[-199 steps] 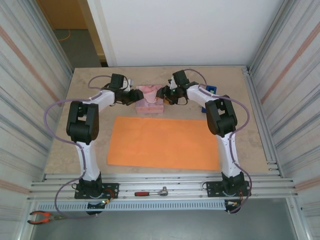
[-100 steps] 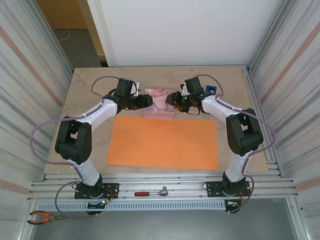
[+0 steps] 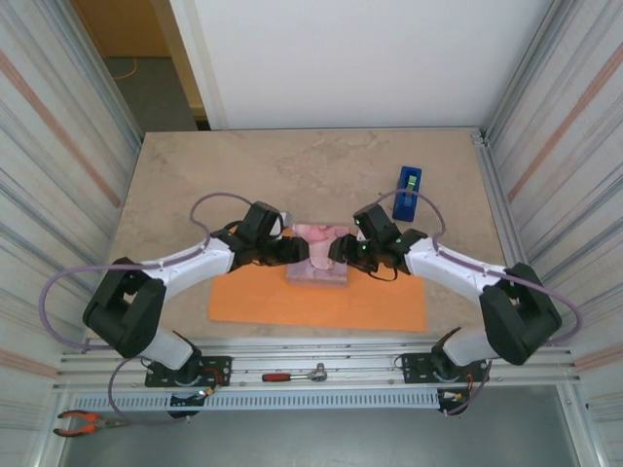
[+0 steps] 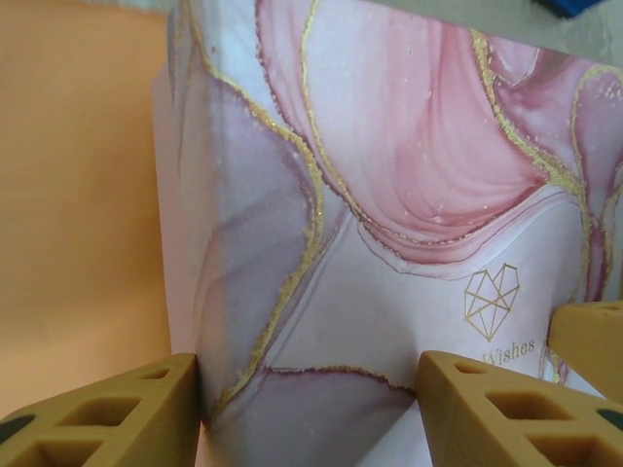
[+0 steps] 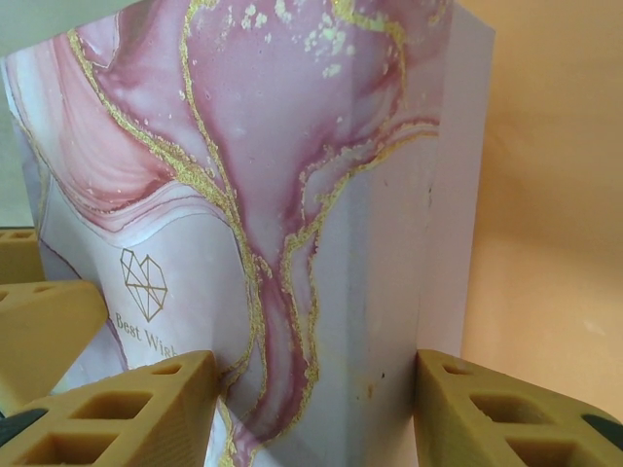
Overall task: Wrap the gift box in paper
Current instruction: Place the gift box on the wrapping paper.
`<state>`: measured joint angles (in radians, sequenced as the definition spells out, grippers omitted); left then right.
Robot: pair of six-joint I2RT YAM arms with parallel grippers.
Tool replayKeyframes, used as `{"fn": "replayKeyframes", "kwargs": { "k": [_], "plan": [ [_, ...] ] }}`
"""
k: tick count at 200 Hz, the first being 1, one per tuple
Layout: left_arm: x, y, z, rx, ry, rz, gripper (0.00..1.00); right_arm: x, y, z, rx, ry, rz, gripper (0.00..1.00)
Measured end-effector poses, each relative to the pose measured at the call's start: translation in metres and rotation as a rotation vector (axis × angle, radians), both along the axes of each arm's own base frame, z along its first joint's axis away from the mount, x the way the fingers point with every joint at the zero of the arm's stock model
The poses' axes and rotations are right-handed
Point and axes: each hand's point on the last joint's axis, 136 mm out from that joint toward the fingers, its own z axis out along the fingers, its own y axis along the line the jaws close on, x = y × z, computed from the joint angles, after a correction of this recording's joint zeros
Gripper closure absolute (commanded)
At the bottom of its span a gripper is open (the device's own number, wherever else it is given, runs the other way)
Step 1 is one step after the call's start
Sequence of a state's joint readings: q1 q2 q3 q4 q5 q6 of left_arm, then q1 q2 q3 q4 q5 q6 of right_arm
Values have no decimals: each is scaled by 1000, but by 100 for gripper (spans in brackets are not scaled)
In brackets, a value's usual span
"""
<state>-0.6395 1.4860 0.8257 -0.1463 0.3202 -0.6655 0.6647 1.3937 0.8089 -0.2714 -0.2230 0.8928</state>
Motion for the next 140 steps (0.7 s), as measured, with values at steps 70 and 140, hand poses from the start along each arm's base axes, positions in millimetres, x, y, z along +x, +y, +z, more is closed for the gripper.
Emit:
{"fn": "replayKeyframes", "kwargs": {
  "k": [70, 140],
  "plan": [
    [-8, -13, -5, -63, -7, 15, 35, 1, -16, -12, 38, 58, -26, 9],
    [29, 34, 9, -109, -59, 190, 31, 25, -63, 38, 111, -78, -132, 13]
  ]
}}
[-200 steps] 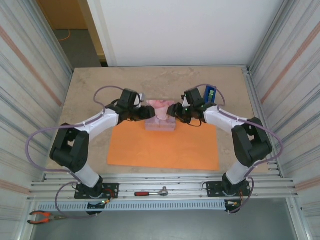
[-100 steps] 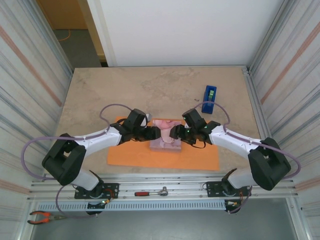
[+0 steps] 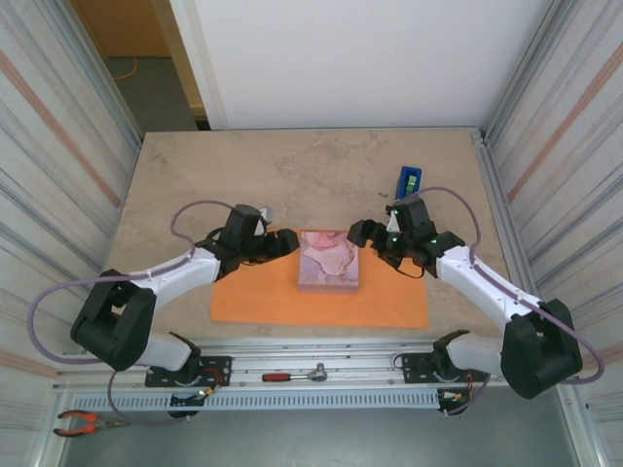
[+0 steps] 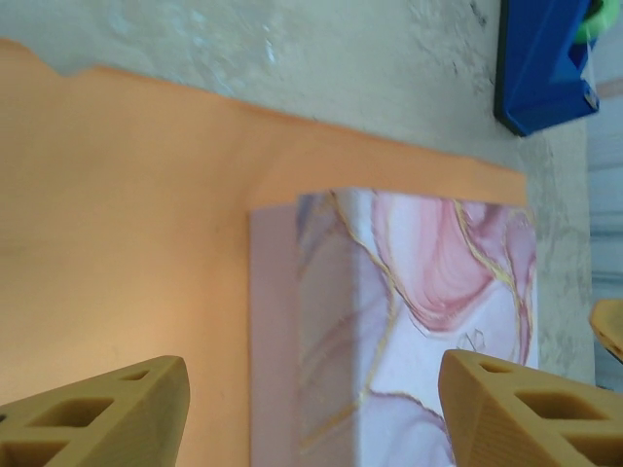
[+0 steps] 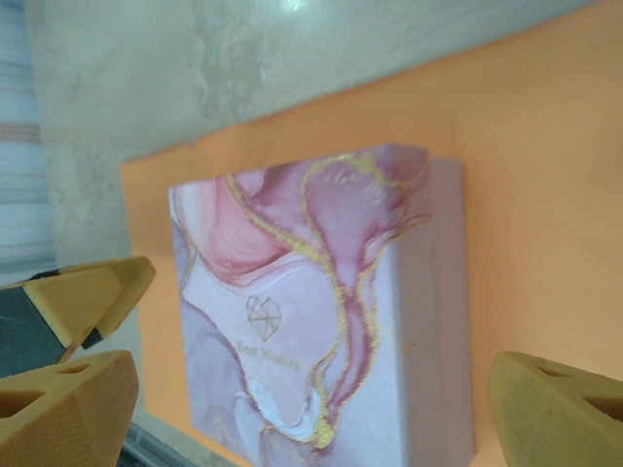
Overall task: Wrap the gift box in paper
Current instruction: Move the wrapping paper to the center of the table.
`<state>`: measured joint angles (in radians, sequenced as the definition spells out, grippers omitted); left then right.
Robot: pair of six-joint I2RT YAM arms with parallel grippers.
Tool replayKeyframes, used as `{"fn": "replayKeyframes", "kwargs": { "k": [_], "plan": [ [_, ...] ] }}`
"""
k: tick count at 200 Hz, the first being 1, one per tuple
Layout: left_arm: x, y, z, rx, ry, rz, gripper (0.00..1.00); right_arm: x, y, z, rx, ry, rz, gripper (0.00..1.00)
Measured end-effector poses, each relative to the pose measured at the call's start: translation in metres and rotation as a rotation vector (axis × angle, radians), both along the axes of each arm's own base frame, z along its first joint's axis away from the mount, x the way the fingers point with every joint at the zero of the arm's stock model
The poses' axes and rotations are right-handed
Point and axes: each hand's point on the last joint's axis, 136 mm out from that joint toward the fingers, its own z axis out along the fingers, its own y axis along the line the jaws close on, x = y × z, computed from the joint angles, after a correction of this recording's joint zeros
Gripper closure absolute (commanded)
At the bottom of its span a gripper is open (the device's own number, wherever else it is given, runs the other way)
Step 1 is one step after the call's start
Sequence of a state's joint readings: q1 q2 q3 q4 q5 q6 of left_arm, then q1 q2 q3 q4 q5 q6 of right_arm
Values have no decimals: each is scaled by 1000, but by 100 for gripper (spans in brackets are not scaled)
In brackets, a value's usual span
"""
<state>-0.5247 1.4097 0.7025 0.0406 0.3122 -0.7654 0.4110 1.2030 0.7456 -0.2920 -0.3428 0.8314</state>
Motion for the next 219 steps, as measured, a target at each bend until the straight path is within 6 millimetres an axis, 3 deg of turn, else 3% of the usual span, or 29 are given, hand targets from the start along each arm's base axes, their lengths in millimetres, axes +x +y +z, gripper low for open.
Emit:
{"fn": "replayKeyframes", "kwargs": {
  "k": [33, 77, 127, 164, 219],
  "plan": [
    [9, 6, -18, 9, 25, 31, 32, -6, -24, -33, -44, 72, -42, 29],
    [14, 19, -59, 18, 106, 96, 32, -14, -23, -67, -83, 160, 8, 53],
    [34, 32, -56, -48, 78, 165, 33, -11, -22, -93, -112, 203, 30, 76],
    [47, 52, -55, -75, 70, 221, 33, -10, -16, -115, -108, 257, 54, 84],
    [66, 95, -55, -76, 67, 325, 33, 33, 20, -115, -72, 221, 110, 84]
  ]
}}
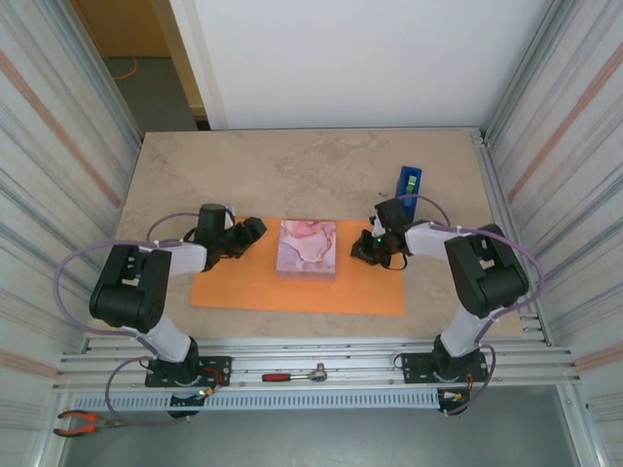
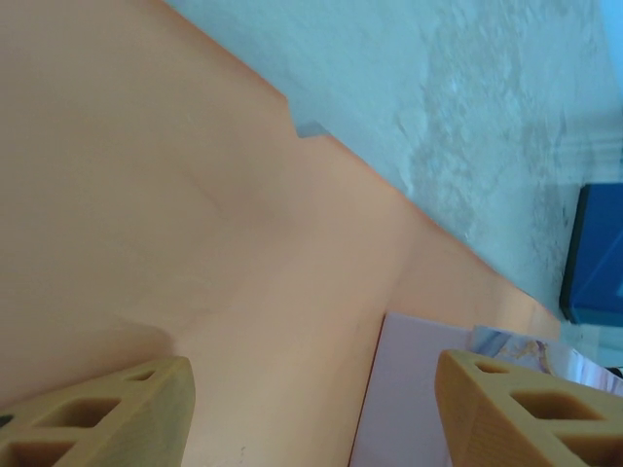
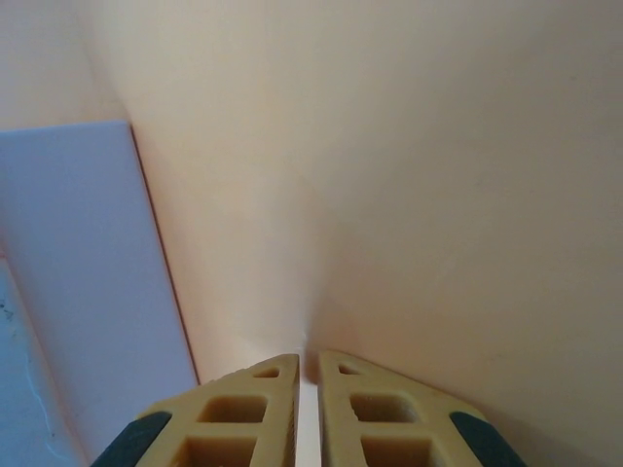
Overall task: Wrap the gift box in paper
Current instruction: Move the wrapping paper to the center of the table, then pick up the gift box from the wrapping paper.
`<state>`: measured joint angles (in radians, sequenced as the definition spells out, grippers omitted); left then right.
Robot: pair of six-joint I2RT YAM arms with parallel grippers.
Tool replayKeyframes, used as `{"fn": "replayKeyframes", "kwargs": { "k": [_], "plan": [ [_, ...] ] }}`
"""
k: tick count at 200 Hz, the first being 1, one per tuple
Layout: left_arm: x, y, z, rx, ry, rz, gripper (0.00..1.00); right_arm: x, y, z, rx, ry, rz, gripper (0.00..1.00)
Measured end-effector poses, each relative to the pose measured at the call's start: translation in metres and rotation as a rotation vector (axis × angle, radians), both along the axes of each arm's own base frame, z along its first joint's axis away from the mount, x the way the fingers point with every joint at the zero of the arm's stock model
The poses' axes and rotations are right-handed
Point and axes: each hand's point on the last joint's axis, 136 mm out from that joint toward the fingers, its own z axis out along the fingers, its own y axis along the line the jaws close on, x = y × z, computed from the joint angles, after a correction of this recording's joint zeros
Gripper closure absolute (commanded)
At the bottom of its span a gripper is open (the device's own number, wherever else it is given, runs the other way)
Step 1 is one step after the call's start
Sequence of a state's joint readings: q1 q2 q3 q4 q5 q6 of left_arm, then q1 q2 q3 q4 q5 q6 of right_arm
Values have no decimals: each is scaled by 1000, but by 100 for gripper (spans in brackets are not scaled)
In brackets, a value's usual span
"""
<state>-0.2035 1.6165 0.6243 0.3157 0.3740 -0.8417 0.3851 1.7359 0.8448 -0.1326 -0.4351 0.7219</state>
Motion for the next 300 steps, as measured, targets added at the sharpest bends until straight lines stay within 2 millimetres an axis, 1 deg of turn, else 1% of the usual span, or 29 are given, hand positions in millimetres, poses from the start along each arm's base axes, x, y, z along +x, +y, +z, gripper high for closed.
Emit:
{"fn": "replayKeyframes", "kwargs": {
  "k": [14, 53, 77, 95, 104, 106, 111, 116, 131, 142, 152, 159, 170, 177, 187, 201, 218, 244, 267, 284, 300],
  "plan": [
    [7, 8, 0, 10, 2, 16, 33, 15, 9, 1, 13, -9, 10, 83],
    [30, 20, -1, 57, 10, 12, 33, 63, 31, 5, 31, -59, 24, 78],
    [49, 26, 0, 94, 13, -1, 33, 87, 36, 8, 29, -92, 26, 76],
    [58, 29, 4, 119, 9, -23, 32, 92, 31, 12, 26, -101, 23, 70],
    [60, 29, 9, 126, 1, -38, 31, 92, 29, 14, 24, -103, 27, 64],
    [60, 29, 11, 127, -3, -42, 31, 92, 29, 16, 23, -103, 25, 60],
    [60, 29, 15, 131, -12, -49, 31, 91, 28, 17, 22, -104, 28, 55],
    [60, 28, 19, 131, -20, -56, 30, 90, 27, 21, 22, -110, 30, 48],
    [55, 25, 37, 124, -49, -77, 29, 84, 27, 40, 34, -138, 39, 30],
    [51, 23, 53, 115, -86, -90, 28, 79, 29, 59, 46, -170, 55, 23],
    [45, 18, 67, 101, -120, -105, 28, 75, 35, 76, 60, -205, 69, 20],
    [40, 15, 73, 93, -136, -116, 27, 71, 42, 89, 72, -233, 86, 19],
    [31, 7, 77, 83, -147, -142, 26, 65, 53, 103, 89, -262, 112, 18],
    [25, 0, 76, 77, -146, -161, 25, 61, 59, 107, 99, -270, 126, 18],
    [16, -11, 70, 67, -135, -190, 25, 56, 68, 108, 107, -271, 144, 18],
    [4, -23, 59, 59, -103, -222, 25, 48, 78, 102, 108, -251, 162, 18],
    [-3, -33, 48, 52, -72, -248, 25, 45, 82, 93, 98, -231, 171, 18],
    [-3, -39, 39, 44, -53, -252, 26, 46, 81, 73, 78, -189, 159, 22],
    [-3, -43, 30, 45, -31, -260, 28, 48, 81, 60, 75, -158, 145, 28],
    [-2, -48, 27, 45, -23, -271, 30, 48, 83, 57, 81, -147, 140, 33],
    [-1, -53, 26, 43, -22, -280, 34, 49, 86, 57, 100, -146, 140, 40]
  ]
}}
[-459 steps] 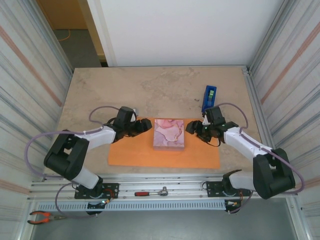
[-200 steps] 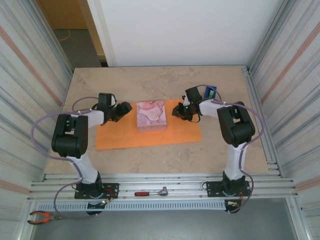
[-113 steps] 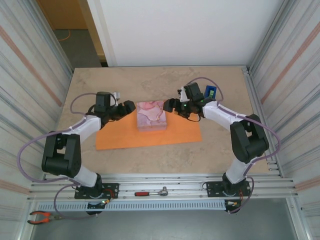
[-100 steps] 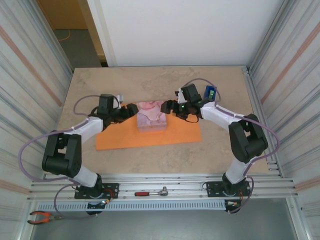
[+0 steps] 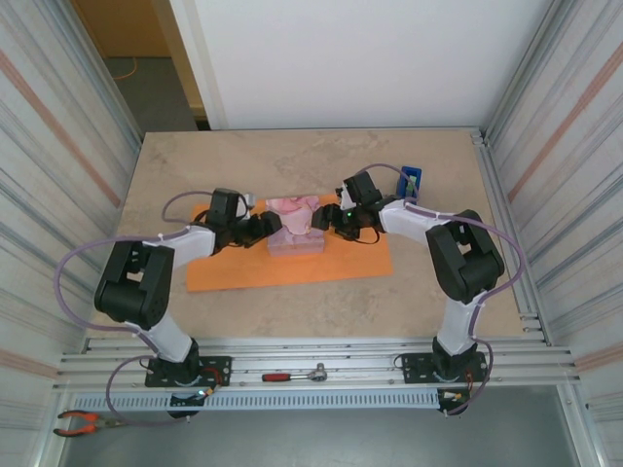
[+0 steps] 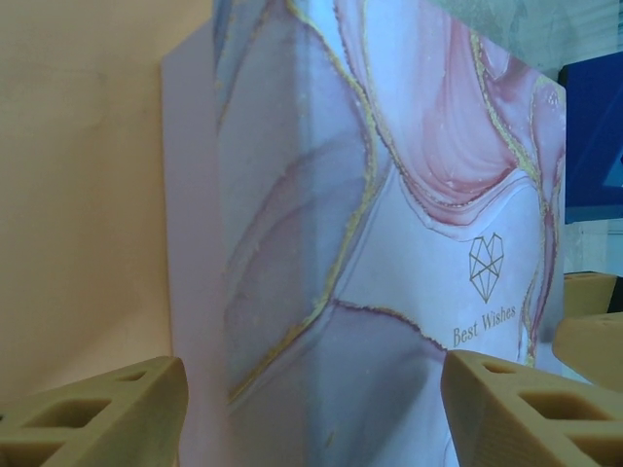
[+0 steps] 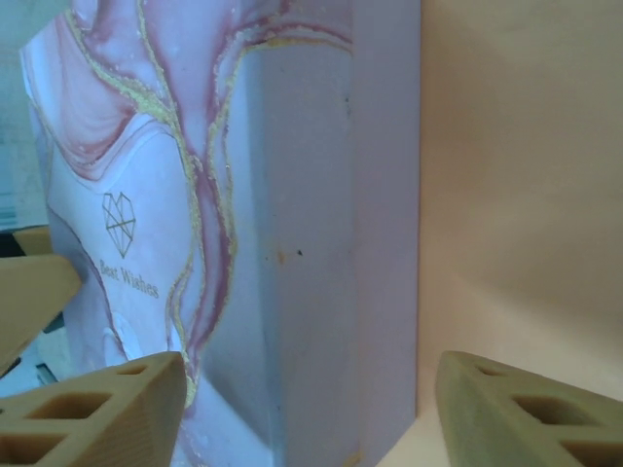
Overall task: Wrap the gift box in paper
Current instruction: Pick up the gift box from the wrapping paper, then place the gift box on the wrapping paper.
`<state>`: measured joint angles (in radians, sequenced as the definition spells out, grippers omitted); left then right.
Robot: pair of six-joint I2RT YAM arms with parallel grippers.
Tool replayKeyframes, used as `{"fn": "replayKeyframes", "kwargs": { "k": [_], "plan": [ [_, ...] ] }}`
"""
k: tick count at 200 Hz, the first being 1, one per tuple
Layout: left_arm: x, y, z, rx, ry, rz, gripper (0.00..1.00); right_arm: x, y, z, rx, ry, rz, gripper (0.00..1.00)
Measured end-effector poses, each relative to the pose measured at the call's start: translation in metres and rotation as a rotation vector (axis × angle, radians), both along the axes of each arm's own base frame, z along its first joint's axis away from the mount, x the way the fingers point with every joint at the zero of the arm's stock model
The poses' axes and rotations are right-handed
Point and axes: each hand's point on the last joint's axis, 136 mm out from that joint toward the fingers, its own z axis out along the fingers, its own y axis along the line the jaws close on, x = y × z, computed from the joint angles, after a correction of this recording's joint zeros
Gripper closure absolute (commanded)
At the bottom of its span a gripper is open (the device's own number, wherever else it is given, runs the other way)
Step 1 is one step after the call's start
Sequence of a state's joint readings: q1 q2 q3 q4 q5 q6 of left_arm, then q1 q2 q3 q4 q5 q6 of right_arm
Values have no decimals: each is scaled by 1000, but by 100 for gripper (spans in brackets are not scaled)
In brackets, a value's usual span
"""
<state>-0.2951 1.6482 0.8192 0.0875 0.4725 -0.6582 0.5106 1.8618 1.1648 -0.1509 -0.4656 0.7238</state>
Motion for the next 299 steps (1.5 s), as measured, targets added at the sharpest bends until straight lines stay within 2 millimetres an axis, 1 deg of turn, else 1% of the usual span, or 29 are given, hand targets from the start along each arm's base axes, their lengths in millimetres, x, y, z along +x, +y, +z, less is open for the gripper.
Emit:
{"fn": "replayKeyframes", "kwargs": {
  "k": [8, 29, 56, 91, 119, 141, 166, 179, 223, 299],
  "plan": [
    [1, -2, 0, -2, -3, -3, 35, 0, 1, 0, 8, 1, 2, 45],
    [-1, -6, 1, -7, -7, -14, 37, 0, 5, 2, 29, 6, 9, 55],
    [-1, -8, 1, -6, -9, -17, 38, 0, 5, 2, 37, 16, -1, 63],
    [-2, -8, 3, -3, -13, -15, 38, -1, 4, 3, 43, 8, -1, 64],
    [-6, -11, 8, 2, -15, -23, 37, -8, 1, 5, 44, 6, -2, 64],
    [-6, -13, 14, 2, -31, -23, 37, -12, -2, 8, 45, 3, -5, 64],
    [-6, -12, 19, 0, -42, -16, 37, -13, -1, 14, 52, -9, -5, 64],
    [-7, -11, 17, 2, -40, -15, 37, -13, 0, 15, 54, -11, -4, 64],
    [-21, -9, 1, 16, -1, -20, 35, -15, 3, 15, 57, -14, 5, 64],
    [-19, -6, 0, 28, -10, -12, 35, -15, 3, 7, 63, 1, -10, 64]
  ]
}}
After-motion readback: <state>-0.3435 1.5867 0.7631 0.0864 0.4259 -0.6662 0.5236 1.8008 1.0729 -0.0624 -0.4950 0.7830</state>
